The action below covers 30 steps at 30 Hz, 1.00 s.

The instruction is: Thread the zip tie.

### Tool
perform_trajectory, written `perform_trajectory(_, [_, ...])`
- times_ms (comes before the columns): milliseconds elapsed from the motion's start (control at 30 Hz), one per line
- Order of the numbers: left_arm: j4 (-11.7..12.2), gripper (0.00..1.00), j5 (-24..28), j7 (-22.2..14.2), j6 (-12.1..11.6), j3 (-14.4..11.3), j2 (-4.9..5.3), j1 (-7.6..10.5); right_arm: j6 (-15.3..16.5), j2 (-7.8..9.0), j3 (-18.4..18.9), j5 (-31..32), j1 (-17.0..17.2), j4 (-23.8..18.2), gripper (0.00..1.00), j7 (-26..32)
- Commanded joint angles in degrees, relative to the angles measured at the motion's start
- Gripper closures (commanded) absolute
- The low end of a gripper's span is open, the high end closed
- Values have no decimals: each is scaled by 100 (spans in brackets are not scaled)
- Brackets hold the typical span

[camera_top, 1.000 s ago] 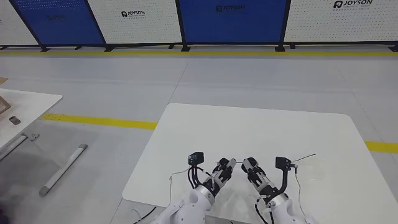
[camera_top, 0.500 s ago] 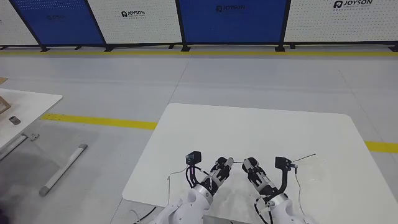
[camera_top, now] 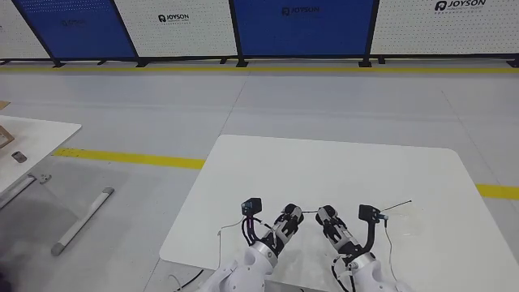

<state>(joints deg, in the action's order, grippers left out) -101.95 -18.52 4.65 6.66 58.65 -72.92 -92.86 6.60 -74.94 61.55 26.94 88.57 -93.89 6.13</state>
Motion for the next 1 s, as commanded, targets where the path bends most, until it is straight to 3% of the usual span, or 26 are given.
perform_trajectory(0, [-8, 100, -9, -2, -17, -5, 1, -10, 9, -1, 3, -8, 0, 4, 100, 6])
perform_trajectory(367, [-14, 100, 60, -37, -66, 5, -1, -23, 64, -8, -1, -18, -25, 41, 100, 20])
perform_trajectory(400, [-13, 87, 73, -42, -69, 5, -1, -24, 63, -9, -2, -20, -27, 43, 100, 19])
perform_trajectory(433, [-7, 60, 95, -57, -64, 5, -2, -26, 57, -11, -4, -23, -29, 47, 100, 19])
perform_trajectory(500, [1, 41, 89, -101, -33, 6, -1, -14, 11, -15, -9, -33, -42, 55, 100, 27])
perform_trajectory(667, [9, 62, 75, -117, -59, 10, 2, -13, -43, -24, -12, -60, -56, 55, 100, 15])
perform_trajectory(833, [14, 65, 30, -154, -86, 5, 9, -24, -88, -31, 1, -89, -56, 50, 100, -21])
perform_trajectory(967, [12, 82, 30, -135, -90, 16, 9, -23, -115, -35, -2, -57, -54, 34, 100, -39])
